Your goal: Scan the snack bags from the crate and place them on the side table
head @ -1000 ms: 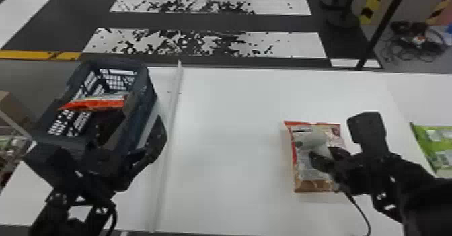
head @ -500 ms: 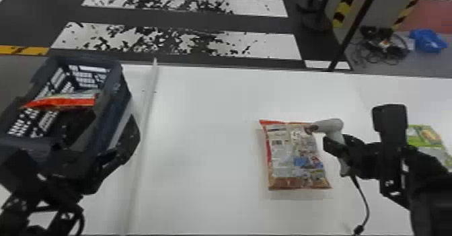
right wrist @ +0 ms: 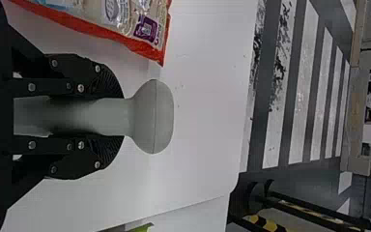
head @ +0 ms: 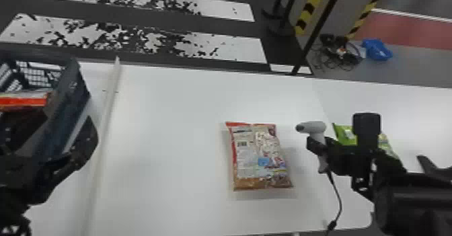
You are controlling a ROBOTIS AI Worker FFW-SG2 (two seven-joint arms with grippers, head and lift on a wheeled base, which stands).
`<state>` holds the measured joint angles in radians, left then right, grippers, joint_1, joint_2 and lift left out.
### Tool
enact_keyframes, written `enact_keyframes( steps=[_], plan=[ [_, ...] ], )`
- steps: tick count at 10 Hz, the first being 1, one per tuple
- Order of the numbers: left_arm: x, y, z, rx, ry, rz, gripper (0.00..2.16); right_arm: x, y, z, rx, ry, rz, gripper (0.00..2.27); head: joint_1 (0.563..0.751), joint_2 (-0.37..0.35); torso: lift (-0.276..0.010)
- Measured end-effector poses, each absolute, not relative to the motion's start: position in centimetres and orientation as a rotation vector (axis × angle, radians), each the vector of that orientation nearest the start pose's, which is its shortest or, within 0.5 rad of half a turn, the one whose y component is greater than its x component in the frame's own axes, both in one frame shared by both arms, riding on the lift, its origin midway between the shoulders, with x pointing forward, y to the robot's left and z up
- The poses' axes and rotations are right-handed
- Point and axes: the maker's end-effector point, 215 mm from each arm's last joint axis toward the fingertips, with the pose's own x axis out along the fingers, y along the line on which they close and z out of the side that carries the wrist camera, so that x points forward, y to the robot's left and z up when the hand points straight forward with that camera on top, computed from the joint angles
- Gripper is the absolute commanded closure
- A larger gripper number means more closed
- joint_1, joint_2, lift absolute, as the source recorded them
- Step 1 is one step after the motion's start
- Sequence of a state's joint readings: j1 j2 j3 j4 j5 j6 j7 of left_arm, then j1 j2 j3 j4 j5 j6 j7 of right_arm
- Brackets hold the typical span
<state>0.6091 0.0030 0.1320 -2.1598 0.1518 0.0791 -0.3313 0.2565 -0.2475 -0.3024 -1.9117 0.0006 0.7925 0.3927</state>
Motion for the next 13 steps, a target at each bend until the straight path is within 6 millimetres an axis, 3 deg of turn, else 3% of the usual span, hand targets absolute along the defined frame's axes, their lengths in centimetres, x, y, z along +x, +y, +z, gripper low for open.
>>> enact_keyframes(
  steps=[6, 9, 10, 11, 12, 13],
  plan=[
    [40.8, 22.4, -33.8, -0.093, 0.080, -0.225, 0.09, 44.5, -43.5, -51.3, -0.083, 0.734, 0.013, 2.17, 0.695, -0.272, -0.094],
    [40.6, 22.4, -33.8, -0.095, 0.080, -0.227, 0.09, 44.2, -43.6, -51.9, -0.083, 0.747, 0.015, 1.85, 0.695, -0.275, -0.094],
    [40.6, 22.4, -33.8, -0.095, 0.080, -0.228, 0.09, 44.2, -43.5, -52.0, -0.084, 0.749, 0.016, 1.49, 0.695, -0.275, -0.094],
    [40.5, 22.4, -33.7, -0.095, 0.078, -0.229, 0.09, 44.1, -43.4, -52.1, -0.084, 0.748, 0.018, 0.83, 0.695, -0.274, -0.094],
    [40.4, 22.3, -33.5, -0.095, 0.076, -0.229, 0.09, 44.1, -43.3, -52.1, -0.087, 0.743, 0.021, 0.31, 0.695, -0.273, -0.094],
    [40.4, 22.3, -33.5, -0.094, 0.075, -0.229, 0.09, 44.2, -43.2, -52.0, -0.089, 0.738, 0.023, 0.13, 0.695, -0.273, -0.094]
  ],
)
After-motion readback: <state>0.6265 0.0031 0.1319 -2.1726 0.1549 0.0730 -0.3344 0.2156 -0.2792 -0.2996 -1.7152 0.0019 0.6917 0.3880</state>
